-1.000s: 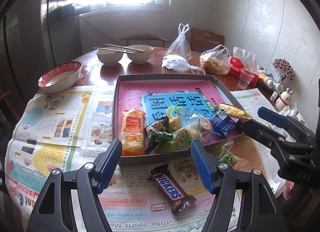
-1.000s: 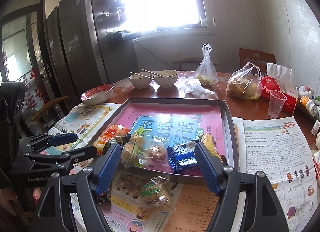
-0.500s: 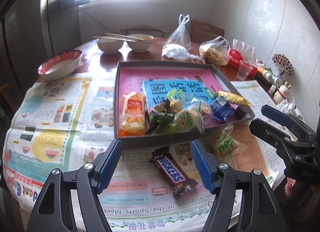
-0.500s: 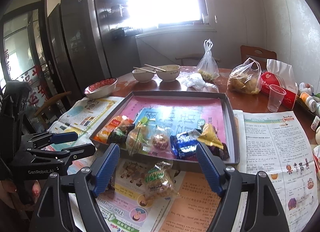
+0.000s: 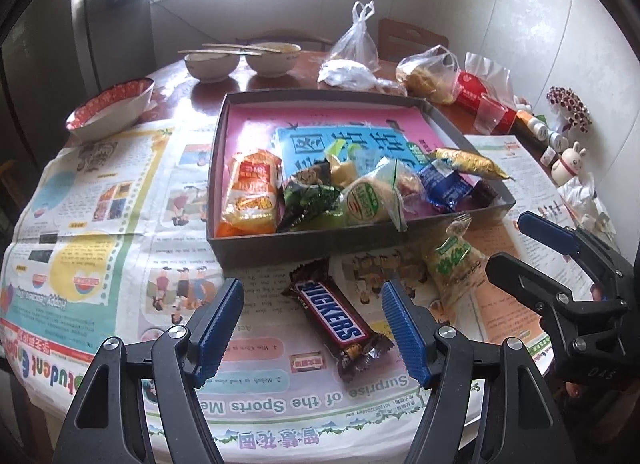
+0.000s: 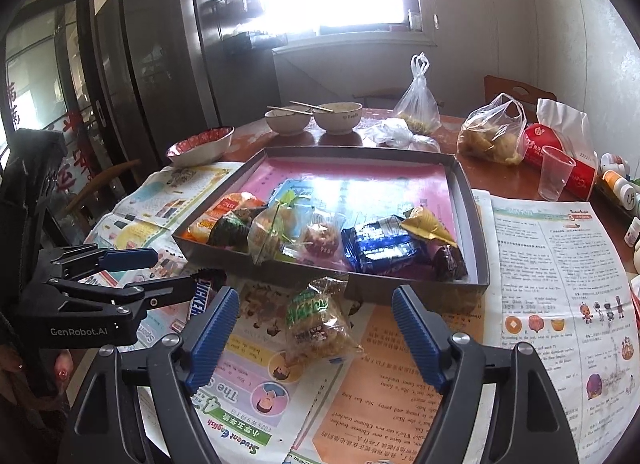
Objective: Organize snacks
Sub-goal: 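Withdraw both open tools toward the Snickers bar and clear green-label bag, then grasp the Snickers bar with the left tool while the right tool grasps the clear green-label bag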
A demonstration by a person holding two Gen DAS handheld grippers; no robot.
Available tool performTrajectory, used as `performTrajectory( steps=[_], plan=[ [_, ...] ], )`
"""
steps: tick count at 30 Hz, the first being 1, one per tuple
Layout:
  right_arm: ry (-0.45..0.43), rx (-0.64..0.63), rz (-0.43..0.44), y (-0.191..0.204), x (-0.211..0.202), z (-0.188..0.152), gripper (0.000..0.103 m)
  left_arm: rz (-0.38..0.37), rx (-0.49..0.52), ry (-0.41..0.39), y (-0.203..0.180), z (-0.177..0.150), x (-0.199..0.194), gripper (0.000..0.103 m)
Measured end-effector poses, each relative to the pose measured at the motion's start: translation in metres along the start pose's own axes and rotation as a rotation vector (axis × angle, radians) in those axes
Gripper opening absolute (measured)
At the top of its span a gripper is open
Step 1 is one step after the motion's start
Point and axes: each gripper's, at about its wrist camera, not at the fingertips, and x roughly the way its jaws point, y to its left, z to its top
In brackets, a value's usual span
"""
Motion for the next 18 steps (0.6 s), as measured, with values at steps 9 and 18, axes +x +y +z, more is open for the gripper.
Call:
performTrajectory(
  steps=[9,18],
  plan=[
    [0.029,-0.009,-0.001,0.000,0.012,-0.007,0.079,-0.006,-0.011,0.038,0.000,-0.003,0.016,0.073],
    [0.069,-0.049,-0.027,0.000,0.031,-0.016,0.079,0.006,-0.028,0.048,-0.001,-0.005,0.028,0.073]
  ],
)
